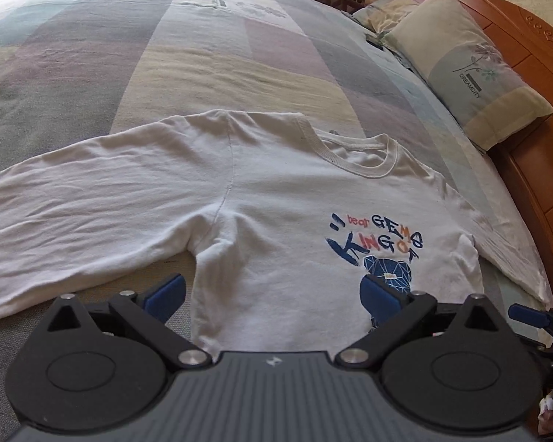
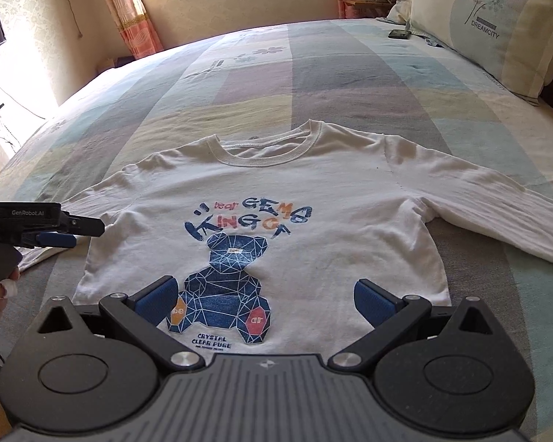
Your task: Fold clothes
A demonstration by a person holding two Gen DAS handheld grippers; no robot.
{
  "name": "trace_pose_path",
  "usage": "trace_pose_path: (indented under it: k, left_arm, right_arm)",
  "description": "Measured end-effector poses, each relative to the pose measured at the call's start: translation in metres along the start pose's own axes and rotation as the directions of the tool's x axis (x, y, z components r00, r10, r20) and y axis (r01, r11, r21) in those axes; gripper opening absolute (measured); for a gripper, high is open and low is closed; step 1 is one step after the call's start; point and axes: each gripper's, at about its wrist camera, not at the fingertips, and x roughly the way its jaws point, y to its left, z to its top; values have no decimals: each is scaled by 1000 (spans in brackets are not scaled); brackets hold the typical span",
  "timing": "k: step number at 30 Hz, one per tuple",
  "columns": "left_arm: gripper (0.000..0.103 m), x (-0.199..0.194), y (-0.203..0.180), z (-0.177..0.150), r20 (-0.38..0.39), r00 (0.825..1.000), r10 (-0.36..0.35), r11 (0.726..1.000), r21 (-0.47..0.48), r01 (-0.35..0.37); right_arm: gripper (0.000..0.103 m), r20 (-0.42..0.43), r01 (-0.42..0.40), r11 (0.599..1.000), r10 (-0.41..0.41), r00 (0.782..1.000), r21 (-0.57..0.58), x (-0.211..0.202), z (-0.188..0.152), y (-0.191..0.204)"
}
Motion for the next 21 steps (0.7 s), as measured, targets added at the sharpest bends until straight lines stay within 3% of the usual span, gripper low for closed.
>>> trace_pose_path:
  k: [4,7,13,16,21]
  left_arm:
    - [101,12,-40,-27,-28,999,-18,995,102,21]
    - [101,35,-61,-51,-93,994,58,988,145,-44]
    - [101,40,-83,-79,-98,979,177,974,159,-160]
    - [101,35,-89,-83,-90,973,211,972,121,-200]
    - [101,33,-91,-95,-82,958,273,962,37,-271]
  right_arm:
    - [103,-56,26,998,-29,998,-49,13,-14,-18]
    - [103,-121,13,999,-18,993,-41,24,-26,-33]
    - [103,-195,-29,996,13,981,-82,32,-52,-56]
    - [103,-186,-85,990,63,981,-114,25,-52,-67]
    - [103,-74,-160,973,149,986,-167,23,-12,-79]
